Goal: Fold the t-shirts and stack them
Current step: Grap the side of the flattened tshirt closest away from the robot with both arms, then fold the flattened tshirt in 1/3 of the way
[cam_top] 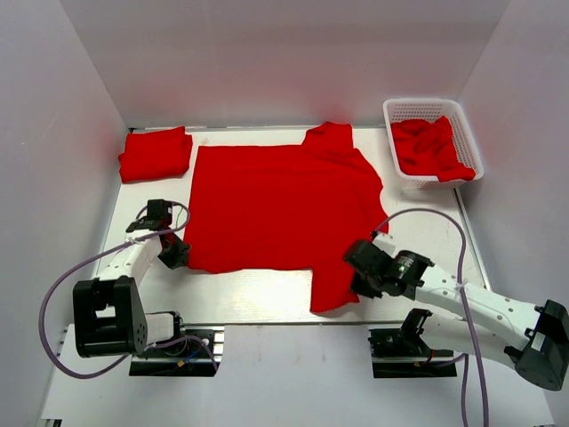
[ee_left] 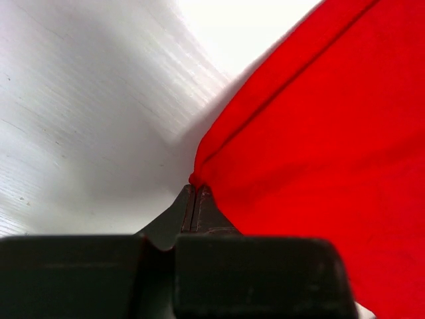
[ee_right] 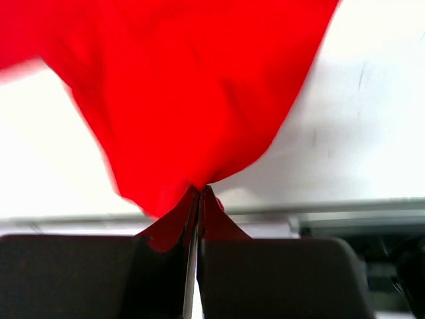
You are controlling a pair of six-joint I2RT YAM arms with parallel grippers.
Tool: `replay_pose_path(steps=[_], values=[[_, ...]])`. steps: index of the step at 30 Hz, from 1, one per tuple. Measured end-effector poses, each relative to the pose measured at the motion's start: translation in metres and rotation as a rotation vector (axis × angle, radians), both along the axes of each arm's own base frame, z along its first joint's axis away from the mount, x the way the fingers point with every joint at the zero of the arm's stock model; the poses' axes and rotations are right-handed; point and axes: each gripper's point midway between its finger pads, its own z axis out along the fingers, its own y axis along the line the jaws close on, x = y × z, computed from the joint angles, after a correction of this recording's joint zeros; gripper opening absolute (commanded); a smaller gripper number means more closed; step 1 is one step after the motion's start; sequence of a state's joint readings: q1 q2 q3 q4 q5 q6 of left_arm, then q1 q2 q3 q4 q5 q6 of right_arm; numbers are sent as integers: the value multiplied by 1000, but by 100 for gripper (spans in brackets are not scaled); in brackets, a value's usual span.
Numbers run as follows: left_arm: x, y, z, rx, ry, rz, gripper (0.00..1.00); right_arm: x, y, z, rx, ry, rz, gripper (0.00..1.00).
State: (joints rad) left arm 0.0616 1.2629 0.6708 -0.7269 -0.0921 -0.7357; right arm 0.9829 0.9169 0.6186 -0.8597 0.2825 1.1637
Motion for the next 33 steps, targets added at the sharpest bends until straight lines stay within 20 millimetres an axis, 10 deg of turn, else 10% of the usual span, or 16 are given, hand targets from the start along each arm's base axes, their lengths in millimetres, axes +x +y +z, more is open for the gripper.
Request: replay_pose_path(steps=[13, 33], values=[[78, 3, 43, -3, -110, -8, 0, 113, -16, 43, -106, -316, -213, 0], [152, 15, 52, 37, -120, 3, 0, 251, -42, 108, -178, -496, -228, 0]])
